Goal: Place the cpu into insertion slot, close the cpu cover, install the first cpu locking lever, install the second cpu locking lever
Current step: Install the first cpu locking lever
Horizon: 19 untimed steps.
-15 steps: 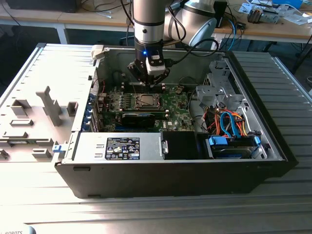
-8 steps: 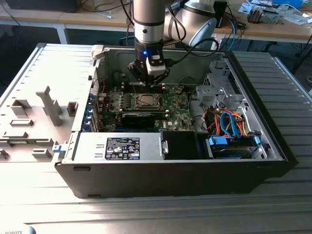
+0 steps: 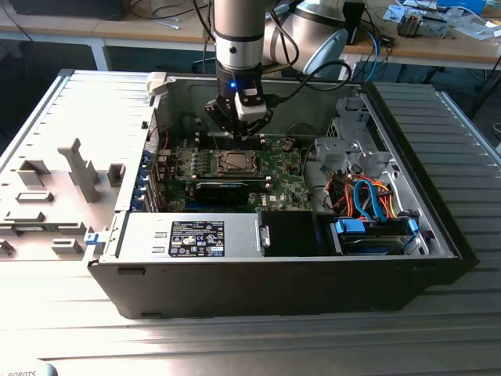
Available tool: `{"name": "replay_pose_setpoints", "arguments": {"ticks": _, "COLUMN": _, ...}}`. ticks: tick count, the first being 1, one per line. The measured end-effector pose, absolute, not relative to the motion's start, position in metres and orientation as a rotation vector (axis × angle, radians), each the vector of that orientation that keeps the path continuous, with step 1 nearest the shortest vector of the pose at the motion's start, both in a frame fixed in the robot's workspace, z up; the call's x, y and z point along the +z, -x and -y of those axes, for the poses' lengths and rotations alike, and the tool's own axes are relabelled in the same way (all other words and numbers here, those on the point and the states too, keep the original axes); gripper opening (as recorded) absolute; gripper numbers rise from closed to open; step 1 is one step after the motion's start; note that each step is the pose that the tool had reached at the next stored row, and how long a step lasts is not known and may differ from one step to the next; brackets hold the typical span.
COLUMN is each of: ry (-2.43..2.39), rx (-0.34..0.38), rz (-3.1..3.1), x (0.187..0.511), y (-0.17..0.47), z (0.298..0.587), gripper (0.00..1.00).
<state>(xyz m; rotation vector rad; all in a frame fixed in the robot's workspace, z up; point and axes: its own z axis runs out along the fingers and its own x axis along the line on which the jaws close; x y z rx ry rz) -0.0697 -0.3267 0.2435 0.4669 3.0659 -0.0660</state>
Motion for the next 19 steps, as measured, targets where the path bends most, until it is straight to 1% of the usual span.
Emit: {"name": "replay_pose_setpoints", "arguments": {"ticks": 19, "ry": -0.403, "rx": -0.065, "rz": -3.074, "x": 0.2435, "y": 0.0697, "z": 0.3267, "gripper": 0.11}}
